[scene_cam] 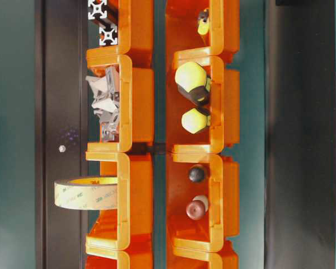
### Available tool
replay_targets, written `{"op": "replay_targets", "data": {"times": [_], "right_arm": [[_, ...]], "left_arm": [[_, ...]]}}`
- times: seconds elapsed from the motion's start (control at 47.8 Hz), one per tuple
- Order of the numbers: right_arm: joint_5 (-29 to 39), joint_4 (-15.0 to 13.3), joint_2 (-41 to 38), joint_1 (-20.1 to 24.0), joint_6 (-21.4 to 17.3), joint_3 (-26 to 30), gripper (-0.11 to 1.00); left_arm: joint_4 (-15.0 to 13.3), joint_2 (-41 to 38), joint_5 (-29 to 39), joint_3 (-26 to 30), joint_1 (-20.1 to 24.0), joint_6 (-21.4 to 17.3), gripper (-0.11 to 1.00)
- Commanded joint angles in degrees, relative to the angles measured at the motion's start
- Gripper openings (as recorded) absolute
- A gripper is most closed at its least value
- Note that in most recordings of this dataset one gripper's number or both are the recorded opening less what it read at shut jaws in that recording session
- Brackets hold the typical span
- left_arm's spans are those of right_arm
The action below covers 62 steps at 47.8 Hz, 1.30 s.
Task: Pick foam from container rack with left arm.
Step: 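Reach the left gripper up into the orange rack toward the tape roll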
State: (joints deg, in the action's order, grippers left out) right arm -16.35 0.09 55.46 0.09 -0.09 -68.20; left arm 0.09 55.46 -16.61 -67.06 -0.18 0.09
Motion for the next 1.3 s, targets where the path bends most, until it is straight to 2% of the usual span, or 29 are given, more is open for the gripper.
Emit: {"op": "replay_targets", "data": {"times": [0.0,0.105,0.293,0.376,0.627,0.732,0.815,0.92,1.275], "right_arm": [[-1.05,0.18,-0.62,0.0,-0.62,1.67,0.02],[-1.14,0.79,-0.26,-0.09,-0.62,1.67,0.0],[-1.14,0.88,0.62,0.0,-0.62,1.76,0.0],[-1.05,0.88,0.79,0.0,-0.7,1.76,0.0],[-1.14,0.88,0.79,0.0,-0.7,1.76,0.0],[-1.23,0.88,0.79,0.09,-1.14,1.67,0.0],[-1.23,0.88,0.88,0.53,-1.58,1.67,0.0],[-1.14,0.88,0.88,0.79,-2.11,1.67,0.0],[-0.7,0.88,1.32,2.9,-2.29,1.67,0.0]], "left_arm": [[2.64,0.0,1.32,4.13,0.7,3.52,0.05],[2.72,1.05,8.17,8.53,2.29,11.07,0.0],[2.9,0.44,21.71,17.84,3.96,24.08,0.0],[2.99,-1.14,26.28,22.94,5.19,30.94,0.0],[3.08,-9.32,40.17,35.6,7.29,47.64,0.0],[3.16,-12.39,44.47,39.64,8.0,52.91,0.0],[3.16,-13.89,46.49,41.66,8.96,55.99,0.0],[3.16,-14.59,47.9,42.1,9.4,57.92,0.0],[3.16,-15.29,48.96,42.8,9.32,57.92,0.03]]}}
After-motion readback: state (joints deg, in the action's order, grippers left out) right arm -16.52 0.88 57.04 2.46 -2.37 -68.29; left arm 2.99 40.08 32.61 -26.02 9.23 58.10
